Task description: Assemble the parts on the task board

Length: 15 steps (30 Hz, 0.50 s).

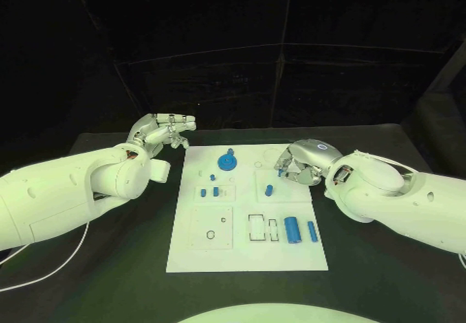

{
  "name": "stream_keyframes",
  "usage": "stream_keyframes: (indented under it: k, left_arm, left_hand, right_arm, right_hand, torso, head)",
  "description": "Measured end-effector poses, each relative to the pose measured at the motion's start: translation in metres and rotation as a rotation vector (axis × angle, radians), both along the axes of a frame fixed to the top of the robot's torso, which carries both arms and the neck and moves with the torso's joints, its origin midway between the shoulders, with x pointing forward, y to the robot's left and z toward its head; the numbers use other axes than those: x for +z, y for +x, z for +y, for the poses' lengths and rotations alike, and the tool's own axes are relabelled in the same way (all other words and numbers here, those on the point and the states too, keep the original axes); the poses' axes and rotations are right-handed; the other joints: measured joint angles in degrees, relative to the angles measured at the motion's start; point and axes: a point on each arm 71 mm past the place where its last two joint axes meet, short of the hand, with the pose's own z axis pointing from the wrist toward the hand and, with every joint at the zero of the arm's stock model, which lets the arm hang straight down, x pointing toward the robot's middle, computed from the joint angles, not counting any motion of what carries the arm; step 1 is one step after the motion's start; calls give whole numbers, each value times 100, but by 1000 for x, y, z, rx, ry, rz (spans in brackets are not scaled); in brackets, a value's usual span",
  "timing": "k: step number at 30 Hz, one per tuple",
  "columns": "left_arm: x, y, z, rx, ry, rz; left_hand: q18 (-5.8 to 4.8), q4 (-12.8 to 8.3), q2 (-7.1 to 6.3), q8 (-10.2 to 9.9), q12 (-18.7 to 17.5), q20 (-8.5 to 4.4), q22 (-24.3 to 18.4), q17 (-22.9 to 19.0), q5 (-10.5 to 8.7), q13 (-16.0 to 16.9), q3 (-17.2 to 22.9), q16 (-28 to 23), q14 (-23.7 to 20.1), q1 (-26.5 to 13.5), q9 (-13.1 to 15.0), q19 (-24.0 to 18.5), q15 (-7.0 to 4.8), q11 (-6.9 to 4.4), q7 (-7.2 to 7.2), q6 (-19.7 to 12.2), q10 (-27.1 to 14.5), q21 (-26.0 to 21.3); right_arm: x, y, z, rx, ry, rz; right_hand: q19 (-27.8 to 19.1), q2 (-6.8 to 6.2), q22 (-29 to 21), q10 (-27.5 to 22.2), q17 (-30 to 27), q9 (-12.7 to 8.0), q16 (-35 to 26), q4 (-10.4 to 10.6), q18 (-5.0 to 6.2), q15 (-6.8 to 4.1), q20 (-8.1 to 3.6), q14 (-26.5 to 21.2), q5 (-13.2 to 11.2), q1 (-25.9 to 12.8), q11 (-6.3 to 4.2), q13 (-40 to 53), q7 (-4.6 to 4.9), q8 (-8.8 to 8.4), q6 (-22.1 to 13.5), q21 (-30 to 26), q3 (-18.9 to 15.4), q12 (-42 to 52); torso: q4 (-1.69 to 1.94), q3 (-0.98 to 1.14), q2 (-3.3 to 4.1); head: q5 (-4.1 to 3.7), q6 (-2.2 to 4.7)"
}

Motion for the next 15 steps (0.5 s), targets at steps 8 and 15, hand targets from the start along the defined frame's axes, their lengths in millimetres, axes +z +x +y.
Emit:
stream_keyframes:
  k: [8, 15]
  left_arm:
    - [0, 0, -2, -6, -2, 1]
    - [0, 0, -5, -10, -4, 1]
  left_hand:
    - [0, 0, 0, 0, 0, 0, -2, 0, 0, 0, 0, 0, 0, 0, 1, 0, 0, 0, 0, 0, 0, 0]
    - [-1, 0, 0, 0, 0, 0, -2, -10, 0, -1, 0, 0, -20, 0, 1, 0, 20, 0, 0, 0, 0, 0]
  right_arm:
    - [15, -22, 26, 79, 62, -18]
    - [23, -36, 55, 156, 110, -26]
  right_hand:
    - [0, -22, 16, 0, 16, -2, 2, -24, 0, 0, 0, 0, -1, -22, 0, -4, 0, -3, 0, 0, 52, -2]
    - [0, -32, 25, 0, 22, -3, 2, -60, -1, 0, 0, 0, -1, -61, 1, -3, 0, -3, -1, 0, 88, -2]
  torso:
    - [2, -4, -3]
    - [8, -7, -3]
  head:
    - [47, 17]
    - [207, -2]
